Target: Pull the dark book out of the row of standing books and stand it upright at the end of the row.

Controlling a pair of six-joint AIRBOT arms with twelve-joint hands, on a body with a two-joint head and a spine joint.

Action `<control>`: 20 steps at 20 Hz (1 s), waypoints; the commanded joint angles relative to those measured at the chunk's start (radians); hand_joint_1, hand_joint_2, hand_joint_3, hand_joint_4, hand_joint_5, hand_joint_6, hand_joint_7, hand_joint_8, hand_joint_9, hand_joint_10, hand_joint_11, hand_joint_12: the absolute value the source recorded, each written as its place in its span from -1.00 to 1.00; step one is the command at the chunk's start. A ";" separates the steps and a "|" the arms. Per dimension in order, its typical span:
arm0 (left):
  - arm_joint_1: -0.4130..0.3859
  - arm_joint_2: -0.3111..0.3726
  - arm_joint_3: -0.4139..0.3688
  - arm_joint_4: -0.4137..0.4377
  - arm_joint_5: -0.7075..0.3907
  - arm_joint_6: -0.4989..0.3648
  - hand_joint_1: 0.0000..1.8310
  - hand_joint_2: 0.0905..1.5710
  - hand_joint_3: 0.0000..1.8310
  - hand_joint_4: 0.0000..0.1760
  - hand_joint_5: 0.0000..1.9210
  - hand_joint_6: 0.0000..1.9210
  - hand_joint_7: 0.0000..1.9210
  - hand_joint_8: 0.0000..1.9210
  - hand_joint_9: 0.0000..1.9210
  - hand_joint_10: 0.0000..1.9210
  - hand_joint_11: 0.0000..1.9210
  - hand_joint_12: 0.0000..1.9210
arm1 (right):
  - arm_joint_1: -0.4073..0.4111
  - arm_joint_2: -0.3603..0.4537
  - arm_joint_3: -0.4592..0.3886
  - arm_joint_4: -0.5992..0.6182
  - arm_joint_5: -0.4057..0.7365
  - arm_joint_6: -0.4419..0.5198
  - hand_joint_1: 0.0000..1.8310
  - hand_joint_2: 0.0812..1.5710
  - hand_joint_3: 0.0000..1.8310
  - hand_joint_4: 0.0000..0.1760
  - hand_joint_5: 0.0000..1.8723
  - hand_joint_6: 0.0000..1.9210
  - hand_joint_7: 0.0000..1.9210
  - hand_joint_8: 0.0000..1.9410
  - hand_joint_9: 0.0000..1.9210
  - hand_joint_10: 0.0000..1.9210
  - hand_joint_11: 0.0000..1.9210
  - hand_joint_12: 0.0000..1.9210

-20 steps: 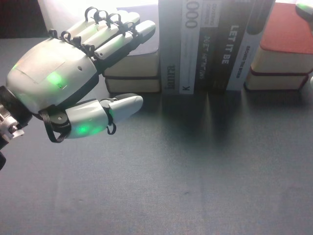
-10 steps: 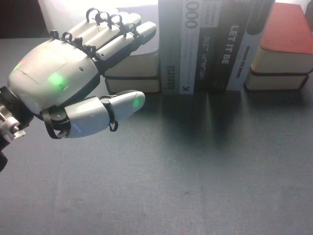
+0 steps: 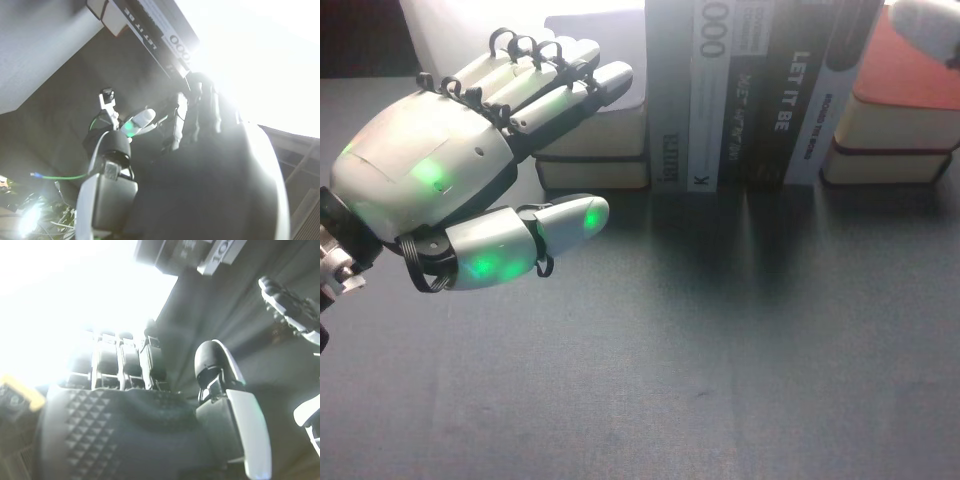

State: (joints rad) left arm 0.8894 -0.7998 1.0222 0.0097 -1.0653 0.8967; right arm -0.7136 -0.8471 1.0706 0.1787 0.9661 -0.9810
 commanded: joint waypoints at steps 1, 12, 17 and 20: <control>-0.013 0.000 -0.004 -0.003 -0.131 -0.001 -1.00 0.71 -1.00 -0.29 -0.96 -1.00 -1.00 -1.00 -1.00 -1.00 -1.00 -1.00 | 0.029 -0.009 0.012 0.007 0.078 -0.010 -0.92 0.78 -1.00 -1.00 -0.80 -0.87 -1.00 -1.00 -1.00 -1.00 -1.00 -1.00; -0.009 -0.002 -0.003 -0.006 -0.133 -0.001 -0.90 0.70 -1.00 -0.19 -0.96 -0.98 -1.00 -1.00 -1.00 -1.00 -1.00 -1.00 | 0.160 -0.101 0.088 0.020 -0.120 -0.112 -0.93 0.75 -1.00 -1.00 -0.58 -0.75 -1.00 -1.00 -1.00 -1.00 -1.00 -1.00; 0.005 0.000 -0.005 -0.018 -0.144 -0.001 -0.89 0.70 -1.00 -0.29 -0.94 -0.98 -1.00 -1.00 -1.00 -1.00 -1.00 -1.00 | 0.159 -0.100 0.076 0.019 -0.120 -0.117 -0.95 0.72 -1.00 -1.00 -0.48 -0.70 -1.00 -1.00 -1.00 -1.00 -1.00 -1.00; 0.008 0.001 -0.007 -0.020 -0.149 -0.001 -1.00 0.69 -1.00 -0.10 -0.96 -0.99 -1.00 -1.00 -1.00 -1.00 -1.00 -1.00 | 0.149 -0.088 0.055 0.012 -0.116 -0.117 -0.96 0.72 -1.00 -1.00 -0.44 -0.69 -1.00 -1.00 -1.00 -1.00 -1.00 -1.00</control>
State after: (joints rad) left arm 0.9070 -0.8001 1.0214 -0.0116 -1.0809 0.8967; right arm -0.5709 -0.9371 1.1248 0.1967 0.7506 -1.0973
